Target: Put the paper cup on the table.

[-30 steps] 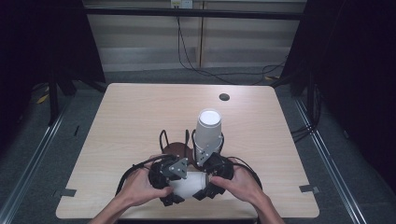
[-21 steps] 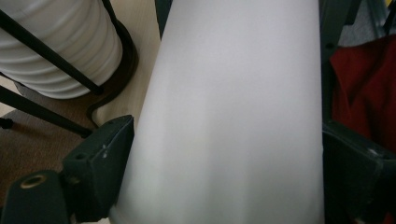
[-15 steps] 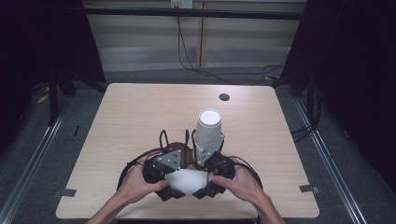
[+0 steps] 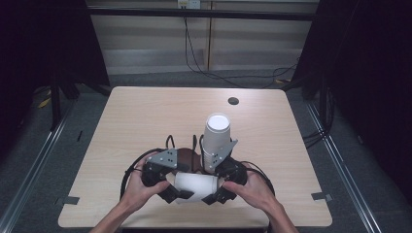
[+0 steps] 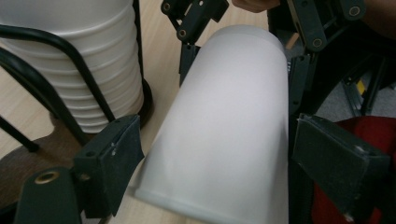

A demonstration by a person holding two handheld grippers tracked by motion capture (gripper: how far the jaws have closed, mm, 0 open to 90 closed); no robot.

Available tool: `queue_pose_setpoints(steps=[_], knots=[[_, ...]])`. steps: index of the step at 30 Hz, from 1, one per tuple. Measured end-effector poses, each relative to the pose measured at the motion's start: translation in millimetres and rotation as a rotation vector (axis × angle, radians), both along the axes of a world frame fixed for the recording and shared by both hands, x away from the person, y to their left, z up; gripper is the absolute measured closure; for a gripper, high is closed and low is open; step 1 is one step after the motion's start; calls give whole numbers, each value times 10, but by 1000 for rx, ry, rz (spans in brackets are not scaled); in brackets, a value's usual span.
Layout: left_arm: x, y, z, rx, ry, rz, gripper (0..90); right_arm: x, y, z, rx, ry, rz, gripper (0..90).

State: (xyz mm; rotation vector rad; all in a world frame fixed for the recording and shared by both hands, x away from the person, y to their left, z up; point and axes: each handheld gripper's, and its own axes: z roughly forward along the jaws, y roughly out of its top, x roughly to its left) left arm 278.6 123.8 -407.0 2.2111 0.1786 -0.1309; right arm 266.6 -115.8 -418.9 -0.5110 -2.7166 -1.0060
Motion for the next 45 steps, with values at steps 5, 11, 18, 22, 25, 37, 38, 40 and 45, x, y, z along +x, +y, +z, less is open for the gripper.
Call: queue_pose_setpoints(steps=[5,11,18,22,25,37,38,40,45], knots=[[3,116,25,-27,4,40,154,0,-45,-13,-2,3,-24,253],[-6,205,13,-14,3,59,157,16,-113,-58,15,6,-43,251],[-58,299,17,-62,-7,84,157,5,-243,-4,68,-10,-81,251],[-79,320,-48,-56,-1,91,157,2,-284,-10,111,-18,-93,250],[-82,344,-73,-61,4,96,157,5,-306,-15,138,-33,-109,250],[-119,388,-181,-92,24,120,157,-22,-360,8,264,-57,-109,249],[-118,390,-191,-107,28,125,157,-25,-365,11,269,-58,-110,249],[-122,397,-202,-128,31,137,157,-30,-374,15,295,-60,-106,249],[-151,397,-211,-174,43,150,157,-40,-385,27,343,-72,-107,249]])
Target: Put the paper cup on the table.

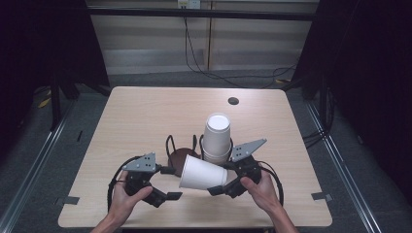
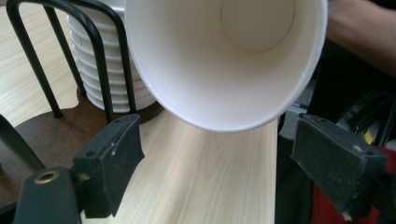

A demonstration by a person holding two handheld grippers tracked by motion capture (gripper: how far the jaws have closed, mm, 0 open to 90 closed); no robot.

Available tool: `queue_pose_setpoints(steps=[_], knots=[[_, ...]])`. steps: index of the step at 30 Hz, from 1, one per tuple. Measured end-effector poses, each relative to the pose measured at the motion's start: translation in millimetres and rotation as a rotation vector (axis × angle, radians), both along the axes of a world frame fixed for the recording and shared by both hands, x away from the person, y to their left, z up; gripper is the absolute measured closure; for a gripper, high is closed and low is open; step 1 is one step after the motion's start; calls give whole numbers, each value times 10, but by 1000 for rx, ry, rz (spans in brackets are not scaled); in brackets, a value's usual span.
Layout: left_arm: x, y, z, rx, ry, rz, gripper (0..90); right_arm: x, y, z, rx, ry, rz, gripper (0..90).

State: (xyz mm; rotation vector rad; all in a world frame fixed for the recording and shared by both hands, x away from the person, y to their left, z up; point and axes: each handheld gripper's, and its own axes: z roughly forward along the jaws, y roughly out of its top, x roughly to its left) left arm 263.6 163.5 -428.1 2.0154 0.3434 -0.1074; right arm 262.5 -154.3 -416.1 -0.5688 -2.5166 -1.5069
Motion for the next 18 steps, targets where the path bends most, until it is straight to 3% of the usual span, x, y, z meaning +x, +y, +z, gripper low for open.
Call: queue_pose_setpoints(steps=[12,18], knots=[[-50,6,80,-132,18,8,156,-28,-9,22,88,-32,10,249],[-66,7,136,-166,-4,8,156,-34,18,14,117,-41,23,249]])
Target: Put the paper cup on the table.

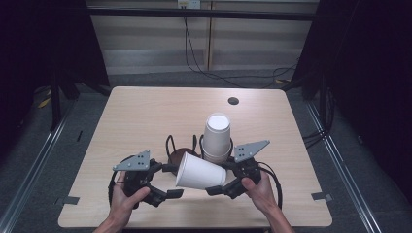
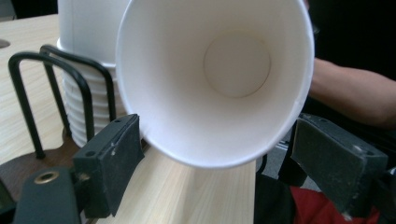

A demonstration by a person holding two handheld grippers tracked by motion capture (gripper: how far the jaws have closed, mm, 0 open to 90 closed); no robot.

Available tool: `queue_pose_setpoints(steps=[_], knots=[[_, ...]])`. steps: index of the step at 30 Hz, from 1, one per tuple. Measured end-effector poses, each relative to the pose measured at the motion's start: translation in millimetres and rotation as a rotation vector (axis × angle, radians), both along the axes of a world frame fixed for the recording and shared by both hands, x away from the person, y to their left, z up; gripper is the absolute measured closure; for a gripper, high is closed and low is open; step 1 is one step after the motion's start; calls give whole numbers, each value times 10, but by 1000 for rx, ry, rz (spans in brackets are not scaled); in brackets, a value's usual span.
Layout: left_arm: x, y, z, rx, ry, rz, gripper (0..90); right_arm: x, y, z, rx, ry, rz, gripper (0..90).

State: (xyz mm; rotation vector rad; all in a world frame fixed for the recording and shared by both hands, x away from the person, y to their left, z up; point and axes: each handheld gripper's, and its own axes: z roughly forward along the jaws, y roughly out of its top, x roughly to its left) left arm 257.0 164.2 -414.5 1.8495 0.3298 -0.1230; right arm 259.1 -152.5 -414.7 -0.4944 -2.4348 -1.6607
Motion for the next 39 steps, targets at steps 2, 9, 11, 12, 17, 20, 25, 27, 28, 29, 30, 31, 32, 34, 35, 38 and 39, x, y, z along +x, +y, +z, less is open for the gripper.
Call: queue_pose_setpoints(steps=[2,9,11,12,17,20,25,27,28,29,30,31,32,34,35,38,39], knots=[[-11,-5,18,-13,-7,1,156,0,10,-7,1,-1,5,249],[-12,-7,51,-44,-20,-8,156,-6,27,-12,17,-5,24,250],[-13,-10,58,-40,-23,3,155,-6,31,-14,21,-3,32,250],[-10,-10,63,-36,-26,8,155,-5,34,-15,20,-3,34,250],[-2,-8,54,-33,-24,22,122,-10,42,-13,21,-5,37,251],[-5,-3,56,-36,-27,21,131,-7,32,-3,26,-7,37,251],[1,-8,60,-33,-27,29,79,-9,36,-9,25,-4,50,251],[10,-20,55,-25,-25,23,35,-10,49,-13,22,-3,57,251],[13,-25,54,-26,-23,21,23,-12,57,-16,21,-4,61,251],[14,-31,53,-29,-20,15,21,-13,65,-18,19,-5,63,251],[14,-40,58,-27,-22,11,20,-13,72,-21,20,-1,67,251],[15,-48,60,-31,-24,10,20,-14,83,-22,17,-3,72,251],[15,-56,63,-35,-24,10,20,-15,91,-22,17,-2,74,252],[22,-67,67,-44,-16,0,20,-14,105,-24,20,-1,81,251],[24,-79,70,-46,-16,2,20,-14,110,-25,19,0,84,251],[23,-97,65,-47,-18,-2,22,-15,135,-34,10,0,90,251],[25,-101,59,-53,-14,-12,30,-18,141,-36,7,-3,88,251]])
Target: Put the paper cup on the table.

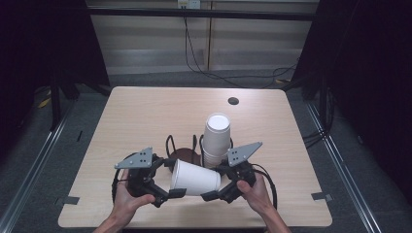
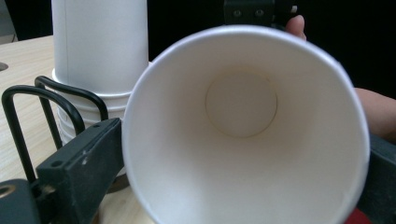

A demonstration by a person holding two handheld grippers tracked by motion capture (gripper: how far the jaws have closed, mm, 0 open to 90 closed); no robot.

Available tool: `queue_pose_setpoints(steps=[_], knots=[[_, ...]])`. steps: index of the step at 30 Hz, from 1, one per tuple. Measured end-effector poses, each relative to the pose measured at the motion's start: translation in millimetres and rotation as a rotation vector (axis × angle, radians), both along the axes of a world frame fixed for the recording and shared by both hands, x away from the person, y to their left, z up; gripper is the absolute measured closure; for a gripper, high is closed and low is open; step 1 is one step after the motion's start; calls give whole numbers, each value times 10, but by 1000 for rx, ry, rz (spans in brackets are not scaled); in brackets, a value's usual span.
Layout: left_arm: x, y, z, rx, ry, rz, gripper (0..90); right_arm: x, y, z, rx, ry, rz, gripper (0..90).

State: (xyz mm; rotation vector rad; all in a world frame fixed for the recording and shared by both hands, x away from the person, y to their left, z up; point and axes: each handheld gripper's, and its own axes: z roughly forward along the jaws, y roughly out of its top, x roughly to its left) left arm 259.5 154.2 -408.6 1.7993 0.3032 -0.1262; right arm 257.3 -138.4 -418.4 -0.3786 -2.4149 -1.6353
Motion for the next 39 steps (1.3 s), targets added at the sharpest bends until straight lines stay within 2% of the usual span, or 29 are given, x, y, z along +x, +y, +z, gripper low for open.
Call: queue_pose_setpoints(steps=[2,5,10,14,17,22,27,34,39], knots=[[1,-4,-5,-3,-5,-10,68,3,3,-6,-2,3,3,252],[16,-12,-13,2,-13,-17,66,9,8,-14,-12,3,4,251],[28,-41,-18,9,-1,-33,68,4,19,-18,-11,5,7,250],[45,-53,23,34,4,-47,82,10,8,-32,-10,6,8,248],[47,-37,40,22,0,-59,101,5,15,-43,-6,6,15,245],[69,-32,28,34,16,-69,117,-1,25,-42,-12,4,-3,228],[56,-30,48,49,15,-59,121,-12,7,-36,-15,-6,-42,148],[71,4,46,66,9,-49,121,-10,-39,-39,-20,-6,-74,142],[80,25,37,102,8,-35,121,-10,-87,-29,-14,-13,-108,142]])
